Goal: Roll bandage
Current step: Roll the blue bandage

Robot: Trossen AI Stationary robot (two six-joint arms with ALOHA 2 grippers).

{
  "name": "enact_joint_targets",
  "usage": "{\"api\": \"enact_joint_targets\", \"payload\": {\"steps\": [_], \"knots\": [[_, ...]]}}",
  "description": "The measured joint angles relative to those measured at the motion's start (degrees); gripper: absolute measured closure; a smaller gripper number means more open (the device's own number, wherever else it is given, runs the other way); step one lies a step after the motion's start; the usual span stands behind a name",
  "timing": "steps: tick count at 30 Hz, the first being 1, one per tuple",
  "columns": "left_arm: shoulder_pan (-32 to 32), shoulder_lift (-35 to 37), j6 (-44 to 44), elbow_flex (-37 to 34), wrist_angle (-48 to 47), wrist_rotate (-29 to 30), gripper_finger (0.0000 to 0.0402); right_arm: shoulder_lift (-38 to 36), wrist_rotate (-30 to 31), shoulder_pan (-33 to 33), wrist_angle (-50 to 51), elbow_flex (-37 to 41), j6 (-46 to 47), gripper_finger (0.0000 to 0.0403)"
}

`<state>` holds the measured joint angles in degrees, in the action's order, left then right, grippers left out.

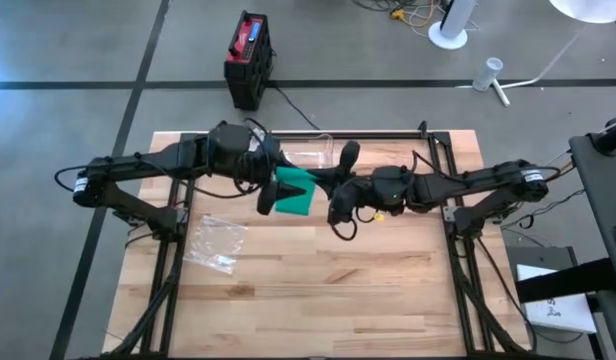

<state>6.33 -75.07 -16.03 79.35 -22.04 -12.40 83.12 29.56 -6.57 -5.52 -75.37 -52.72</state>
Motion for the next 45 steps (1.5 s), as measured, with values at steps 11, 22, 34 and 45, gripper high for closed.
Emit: {"api": "enact_joint_targets", "payload": {"steps": [11, 22, 34, 45], "knots": [[1.3, 0.0, -6.9, -0.5, 2.5, -2.3, 0.017, 2.1, 7.2, -2.5, -2.6, 0.0, -11.4, 0.0396], [1.7, 0.0, -8.8, -0.5, 3.0, -2.2, 0.0223, 2.2, 8.4, -3.3, -1.8, 0.0, -13.4, 0.0383], [1.6, 0.0, -2.4, -0.5, 3.0, -2.3, 0.039, 1.6, 7.2, -3.8, 3.9, -0.8, 6.8, 0.0282], [1.6, 0.2, 11.0, -0.4, 2.5, -2.0, 0.038, -2.4, -4.1, -3.2, 12.7, -5.7, 29.5, 0.0108]]}}
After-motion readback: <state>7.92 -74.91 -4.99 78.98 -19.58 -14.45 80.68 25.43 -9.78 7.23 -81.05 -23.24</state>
